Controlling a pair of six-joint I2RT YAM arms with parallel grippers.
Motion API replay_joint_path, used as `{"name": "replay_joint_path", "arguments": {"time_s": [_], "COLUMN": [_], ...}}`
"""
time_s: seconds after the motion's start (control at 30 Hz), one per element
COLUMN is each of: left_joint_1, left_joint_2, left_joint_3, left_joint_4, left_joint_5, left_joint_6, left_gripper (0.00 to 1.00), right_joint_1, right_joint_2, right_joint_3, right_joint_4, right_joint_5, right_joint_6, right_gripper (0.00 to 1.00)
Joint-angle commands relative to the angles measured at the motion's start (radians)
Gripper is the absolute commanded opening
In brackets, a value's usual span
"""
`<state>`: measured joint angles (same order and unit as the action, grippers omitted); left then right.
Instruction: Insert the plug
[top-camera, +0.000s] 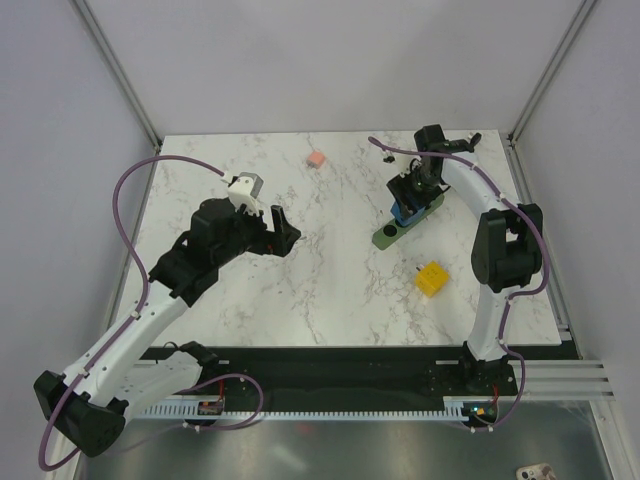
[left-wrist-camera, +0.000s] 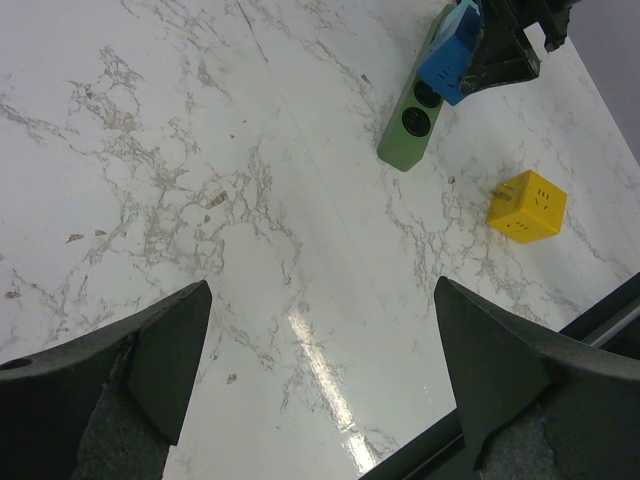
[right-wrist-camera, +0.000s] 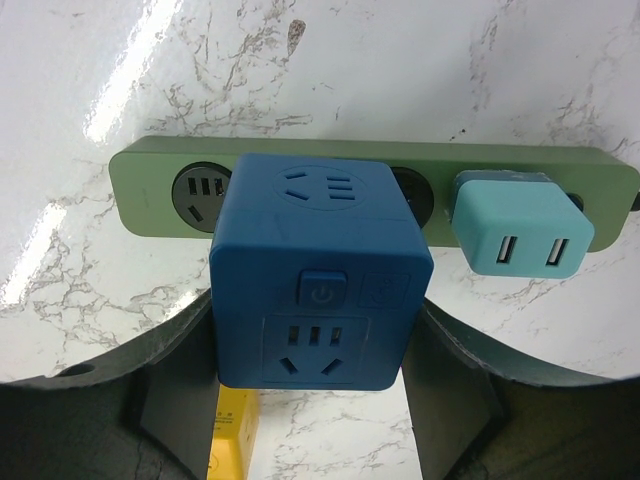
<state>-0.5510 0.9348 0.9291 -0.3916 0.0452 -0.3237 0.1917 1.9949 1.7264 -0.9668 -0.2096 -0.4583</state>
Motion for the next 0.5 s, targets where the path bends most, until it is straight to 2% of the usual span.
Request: {"name": "replay_joint_path", "arguments": {"time_s": [0.0,0.47], "left_joint_1": [0.003,0.003], "left_joint_2": [-0.016,-0.019], "left_joint_3": [0.001,0.002], "left_joint_4": [0.014,0.013], "left_joint_5": [-0.01,-0.011], "left_joint_6": [0.026,0.028], "left_gripper": [1.0,1.0], "right_joint_1": [-0.001,0.0], "right_joint_2": [0.007,0.036], "right_joint_3": [-0.007,-0.021], "right_joint_4": [-0.012,-0.02], "right_joint_5": [-0.014,-0.034], "right_joint_6": [-0.005,-0.009], "right_gripper": [0.0,0.0]}}
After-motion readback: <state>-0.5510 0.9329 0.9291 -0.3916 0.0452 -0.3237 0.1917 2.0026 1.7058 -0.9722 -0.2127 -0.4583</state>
